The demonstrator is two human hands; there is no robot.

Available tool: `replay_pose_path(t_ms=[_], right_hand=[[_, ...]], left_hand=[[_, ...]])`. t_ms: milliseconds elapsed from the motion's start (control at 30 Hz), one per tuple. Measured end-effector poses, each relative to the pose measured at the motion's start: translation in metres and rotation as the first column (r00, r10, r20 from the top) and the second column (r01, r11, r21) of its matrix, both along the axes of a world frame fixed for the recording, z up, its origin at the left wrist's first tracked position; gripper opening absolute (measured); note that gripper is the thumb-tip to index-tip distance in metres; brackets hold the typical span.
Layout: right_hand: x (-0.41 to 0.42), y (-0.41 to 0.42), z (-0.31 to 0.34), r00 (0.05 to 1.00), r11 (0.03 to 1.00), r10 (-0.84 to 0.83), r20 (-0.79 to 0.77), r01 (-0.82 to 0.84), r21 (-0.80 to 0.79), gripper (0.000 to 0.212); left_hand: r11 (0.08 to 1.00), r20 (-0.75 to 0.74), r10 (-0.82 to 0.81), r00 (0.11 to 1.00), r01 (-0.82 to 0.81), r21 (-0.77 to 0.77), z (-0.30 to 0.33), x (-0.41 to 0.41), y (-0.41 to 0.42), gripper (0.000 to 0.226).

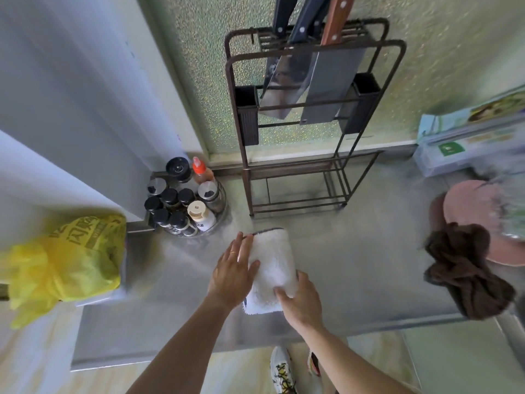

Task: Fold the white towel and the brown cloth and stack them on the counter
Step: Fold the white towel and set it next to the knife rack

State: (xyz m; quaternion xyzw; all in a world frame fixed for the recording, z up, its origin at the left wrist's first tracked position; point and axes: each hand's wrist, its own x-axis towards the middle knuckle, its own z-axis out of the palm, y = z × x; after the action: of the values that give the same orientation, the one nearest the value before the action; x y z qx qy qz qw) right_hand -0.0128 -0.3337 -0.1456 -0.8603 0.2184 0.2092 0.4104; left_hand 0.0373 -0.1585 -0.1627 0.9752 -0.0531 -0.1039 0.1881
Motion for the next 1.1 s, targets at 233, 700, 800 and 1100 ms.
replay_pose_path(t_ms=[233,700,800,1100], right_hand=[[0.01,-0.061,0.02,0.928,0.912,0.372,0.03,-0.359,-0.2,0.058],[0.103,-0.287,0.045,0.847,0.751,0.53,-0.038,-0.489,-0.442,0.054],[0.136,-0.329,0.037,0.848,0.765,0.529,0.042,-0.454,-0.456,0.05],[0.272,-0.39,0.015,0.807,0.797,0.549,0.219,-0.426,-0.428,0.045]], left_hand=[[0.99,0.133,-0.12,0.984,0.108,0.096,0.027,-0.013,-0.03,0.072],[0.828,0.016,-0.549,0.836,0.541,0.147,0.027,-0.004,-0.243,0.079],[0.844,0.003,-0.515,0.857,0.507,0.175,0.021,0.026,-0.288,0.082],[0.891,0.016,-0.358,0.933,0.337,0.306,0.011,0.15,-0.373,0.068]])
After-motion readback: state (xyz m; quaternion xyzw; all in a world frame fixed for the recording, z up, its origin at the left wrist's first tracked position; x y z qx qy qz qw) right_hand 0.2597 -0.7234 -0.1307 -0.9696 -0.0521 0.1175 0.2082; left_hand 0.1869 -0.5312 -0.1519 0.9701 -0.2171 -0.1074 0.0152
